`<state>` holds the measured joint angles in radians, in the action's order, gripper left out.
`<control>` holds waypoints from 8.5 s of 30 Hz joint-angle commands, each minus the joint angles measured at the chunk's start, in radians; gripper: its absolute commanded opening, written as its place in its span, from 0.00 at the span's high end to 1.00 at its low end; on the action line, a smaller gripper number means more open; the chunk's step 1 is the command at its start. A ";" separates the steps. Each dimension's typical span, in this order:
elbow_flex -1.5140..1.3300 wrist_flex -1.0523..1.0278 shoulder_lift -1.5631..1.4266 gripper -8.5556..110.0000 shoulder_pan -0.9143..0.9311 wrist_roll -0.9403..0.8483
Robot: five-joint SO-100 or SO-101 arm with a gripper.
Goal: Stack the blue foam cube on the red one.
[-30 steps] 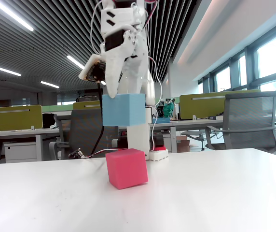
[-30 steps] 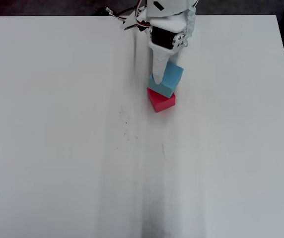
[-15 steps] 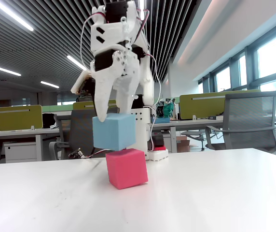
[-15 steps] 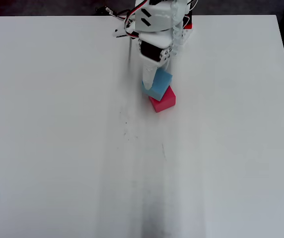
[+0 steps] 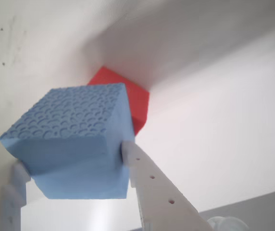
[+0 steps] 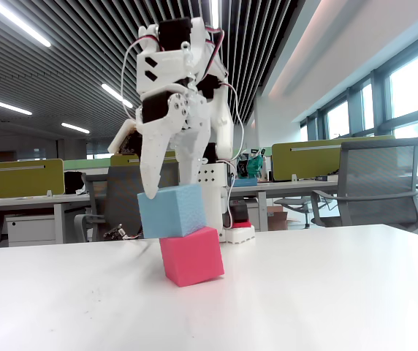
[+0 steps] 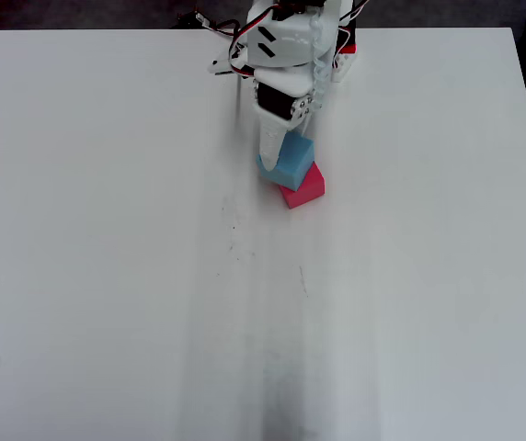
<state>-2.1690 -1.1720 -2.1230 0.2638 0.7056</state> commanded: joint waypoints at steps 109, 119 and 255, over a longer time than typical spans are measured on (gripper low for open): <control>-0.706 0.216 -1.060 0.75 -0.242 -0.368; -0.706 0.216 -1.060 0.75 -0.242 -0.368; -0.706 0.216 -1.060 0.75 -0.242 -0.368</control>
<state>-2.8808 -0.9725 -3.1769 0.0307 0.3375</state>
